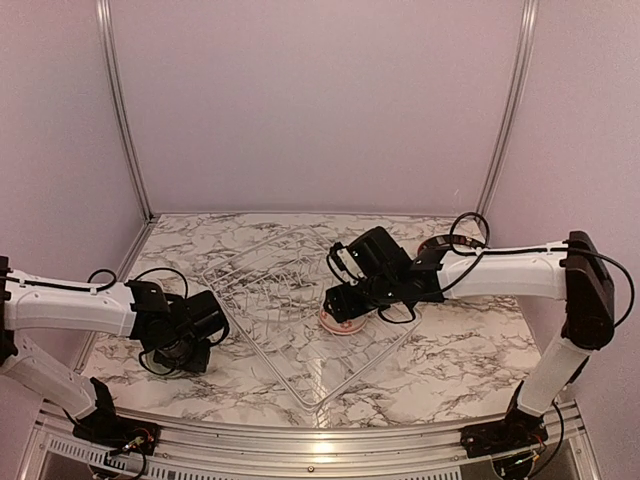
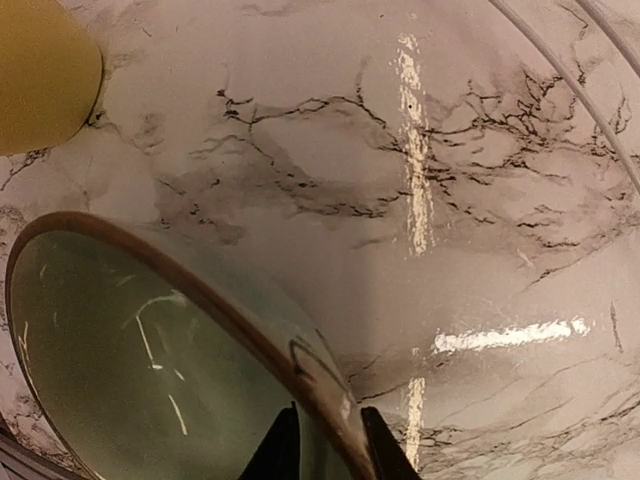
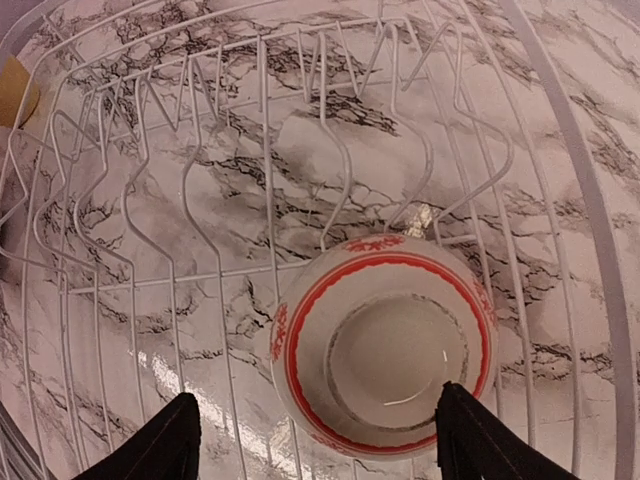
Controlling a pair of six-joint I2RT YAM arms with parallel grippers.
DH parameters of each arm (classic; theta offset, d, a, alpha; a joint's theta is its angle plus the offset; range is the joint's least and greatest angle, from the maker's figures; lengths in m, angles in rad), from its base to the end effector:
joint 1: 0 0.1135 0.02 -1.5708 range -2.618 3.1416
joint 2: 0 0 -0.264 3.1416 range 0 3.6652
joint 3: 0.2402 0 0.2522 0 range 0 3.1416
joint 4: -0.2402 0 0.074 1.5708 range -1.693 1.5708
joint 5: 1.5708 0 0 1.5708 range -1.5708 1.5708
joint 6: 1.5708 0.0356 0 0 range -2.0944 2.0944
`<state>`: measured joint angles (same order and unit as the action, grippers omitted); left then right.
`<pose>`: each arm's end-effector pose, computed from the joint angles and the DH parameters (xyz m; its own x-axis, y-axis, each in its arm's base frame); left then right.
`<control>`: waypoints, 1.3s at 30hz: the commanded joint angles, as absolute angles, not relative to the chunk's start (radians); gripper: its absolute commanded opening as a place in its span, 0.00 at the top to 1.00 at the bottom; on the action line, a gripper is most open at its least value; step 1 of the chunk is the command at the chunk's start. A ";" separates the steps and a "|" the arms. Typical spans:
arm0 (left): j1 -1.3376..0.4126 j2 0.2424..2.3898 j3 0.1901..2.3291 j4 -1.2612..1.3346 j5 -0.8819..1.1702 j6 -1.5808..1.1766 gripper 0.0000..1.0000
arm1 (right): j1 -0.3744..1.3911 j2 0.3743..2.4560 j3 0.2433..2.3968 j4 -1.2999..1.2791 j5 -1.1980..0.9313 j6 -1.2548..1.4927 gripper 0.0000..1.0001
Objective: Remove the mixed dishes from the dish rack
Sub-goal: Place the bowl at the corner of the board, then grab the bowl from the dish rack.
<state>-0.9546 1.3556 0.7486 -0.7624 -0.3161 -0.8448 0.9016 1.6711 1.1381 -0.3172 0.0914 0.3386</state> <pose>0.1365 -0.1736 0.1753 -0.9291 0.0821 -0.3606 0.0676 0.9963 0.0526 0.2260 0.2804 0.2211 -0.6867 -0.3350 -0.6452 -0.5466 0.8230 0.1545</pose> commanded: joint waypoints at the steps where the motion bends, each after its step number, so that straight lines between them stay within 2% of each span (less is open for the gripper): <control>1: -0.948 1.364 0.758 -0.768 -0.321 -0.829 0.72 | 0.908 1.697 1.195 -0.367 0.160 0.325 0.22; 5: -0.948 1.337 0.772 -0.777 -0.319 -0.824 0.66 | 0.908 1.717 1.209 -0.386 0.191 0.324 0.20; 12: -0.948 1.236 0.797 -0.806 -0.332 -0.818 0.42 | 0.908 1.756 1.248 -0.414 0.253 0.327 0.18; 22: -0.948 1.049 0.859 -0.842 -0.383 -0.795 0.22 | 0.908 1.814 1.286 -0.412 0.273 0.320 0.20; 34: -0.948 0.740 0.930 -0.695 -0.501 -0.709 0.08 | 0.910 1.836 1.270 -0.402 0.279 0.319 0.41; 39: -0.948 0.707 0.928 -0.582 -0.490 -0.660 0.06 | 0.916 1.819 1.272 -0.403 0.279 0.320 0.55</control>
